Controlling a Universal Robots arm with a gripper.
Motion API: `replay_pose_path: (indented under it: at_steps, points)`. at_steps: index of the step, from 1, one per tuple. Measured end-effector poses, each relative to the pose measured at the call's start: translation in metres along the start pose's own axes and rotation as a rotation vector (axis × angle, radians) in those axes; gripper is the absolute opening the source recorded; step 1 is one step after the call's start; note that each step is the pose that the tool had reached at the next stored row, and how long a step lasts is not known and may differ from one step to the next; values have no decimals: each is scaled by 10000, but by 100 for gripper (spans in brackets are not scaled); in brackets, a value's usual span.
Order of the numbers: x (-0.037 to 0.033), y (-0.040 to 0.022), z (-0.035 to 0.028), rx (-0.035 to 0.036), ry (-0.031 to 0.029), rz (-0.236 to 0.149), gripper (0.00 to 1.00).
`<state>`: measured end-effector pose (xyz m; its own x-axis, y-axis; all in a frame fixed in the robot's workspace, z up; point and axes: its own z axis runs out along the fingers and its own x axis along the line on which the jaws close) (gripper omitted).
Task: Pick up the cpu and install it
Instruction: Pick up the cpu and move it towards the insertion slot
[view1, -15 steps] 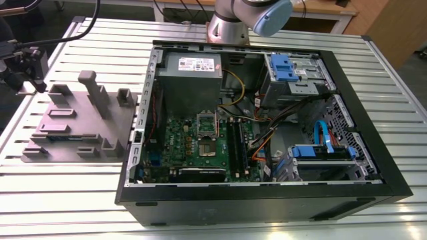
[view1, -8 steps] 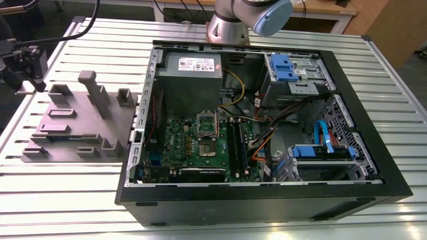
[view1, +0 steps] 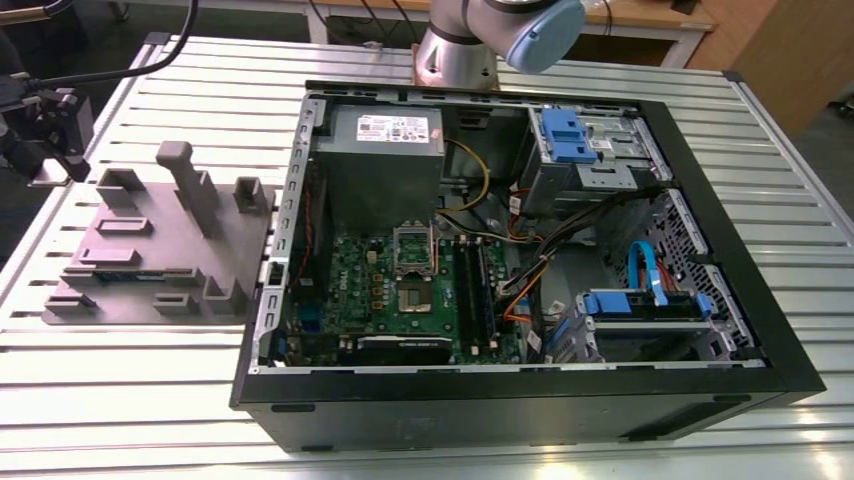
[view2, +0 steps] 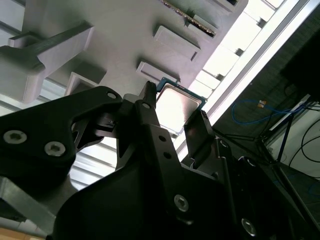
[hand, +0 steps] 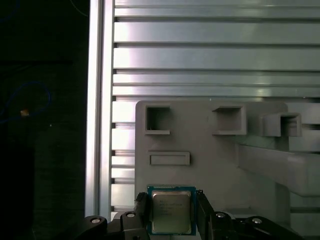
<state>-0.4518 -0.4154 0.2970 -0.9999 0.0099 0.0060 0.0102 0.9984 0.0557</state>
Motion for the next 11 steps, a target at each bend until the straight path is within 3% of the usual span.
replay_pose_path:
  at_steps: [11]
  points:
    - [0, 2, -33, -1, -1, 0, 47]
